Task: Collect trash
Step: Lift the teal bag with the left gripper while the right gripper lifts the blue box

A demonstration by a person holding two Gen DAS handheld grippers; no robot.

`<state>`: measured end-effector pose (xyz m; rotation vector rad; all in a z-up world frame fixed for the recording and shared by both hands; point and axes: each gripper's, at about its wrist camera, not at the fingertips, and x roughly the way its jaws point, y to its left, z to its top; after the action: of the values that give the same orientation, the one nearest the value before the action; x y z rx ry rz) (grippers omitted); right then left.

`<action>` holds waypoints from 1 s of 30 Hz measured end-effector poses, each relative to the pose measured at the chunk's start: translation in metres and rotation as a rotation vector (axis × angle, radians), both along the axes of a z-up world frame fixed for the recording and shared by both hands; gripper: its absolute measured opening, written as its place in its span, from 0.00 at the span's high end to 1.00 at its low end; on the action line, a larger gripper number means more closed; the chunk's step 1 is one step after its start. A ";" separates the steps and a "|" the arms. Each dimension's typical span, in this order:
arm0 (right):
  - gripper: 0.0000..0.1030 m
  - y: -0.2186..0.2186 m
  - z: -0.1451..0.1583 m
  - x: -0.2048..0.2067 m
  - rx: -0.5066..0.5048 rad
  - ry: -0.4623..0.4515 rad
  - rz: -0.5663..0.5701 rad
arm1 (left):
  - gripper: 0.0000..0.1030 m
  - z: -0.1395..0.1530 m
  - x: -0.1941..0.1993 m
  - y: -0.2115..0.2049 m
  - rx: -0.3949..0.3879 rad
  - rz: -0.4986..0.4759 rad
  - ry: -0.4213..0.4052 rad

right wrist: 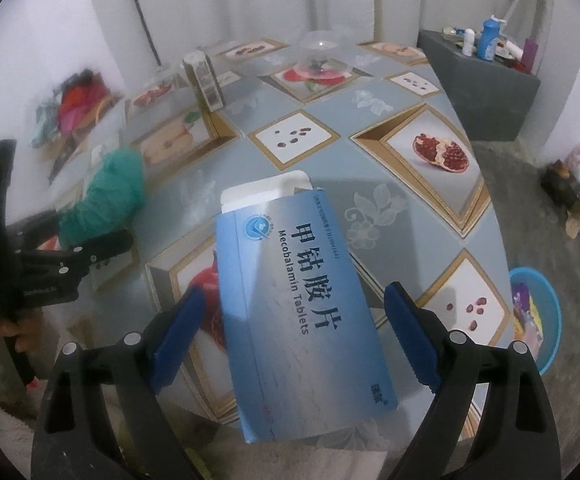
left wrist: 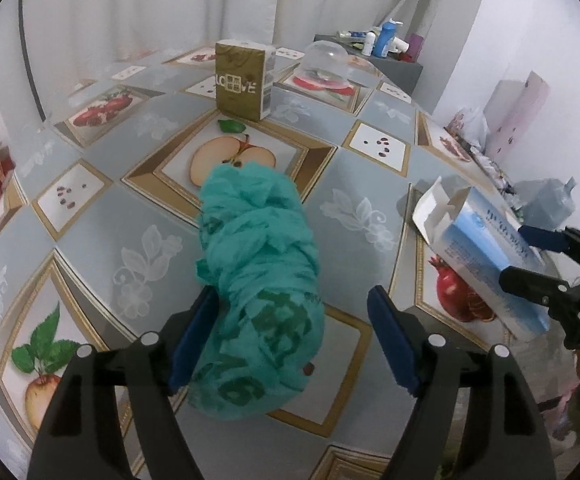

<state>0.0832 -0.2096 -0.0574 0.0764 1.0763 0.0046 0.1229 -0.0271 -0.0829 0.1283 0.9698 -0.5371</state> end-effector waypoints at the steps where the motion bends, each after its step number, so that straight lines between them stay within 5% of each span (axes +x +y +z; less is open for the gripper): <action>1: 0.16 0.000 -0.001 0.000 -0.008 0.003 -0.001 | 0.29 0.000 0.000 -0.001 0.014 -0.002 -0.009; 30: 0.20 -0.015 -0.014 -0.007 0.032 0.038 -0.038 | 0.54 -0.002 -0.002 -0.014 0.112 -0.021 -0.094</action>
<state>0.0761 -0.2251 -0.0711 0.1266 1.1125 -0.0141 0.1210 -0.0407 -0.0852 0.2620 0.9072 -0.4914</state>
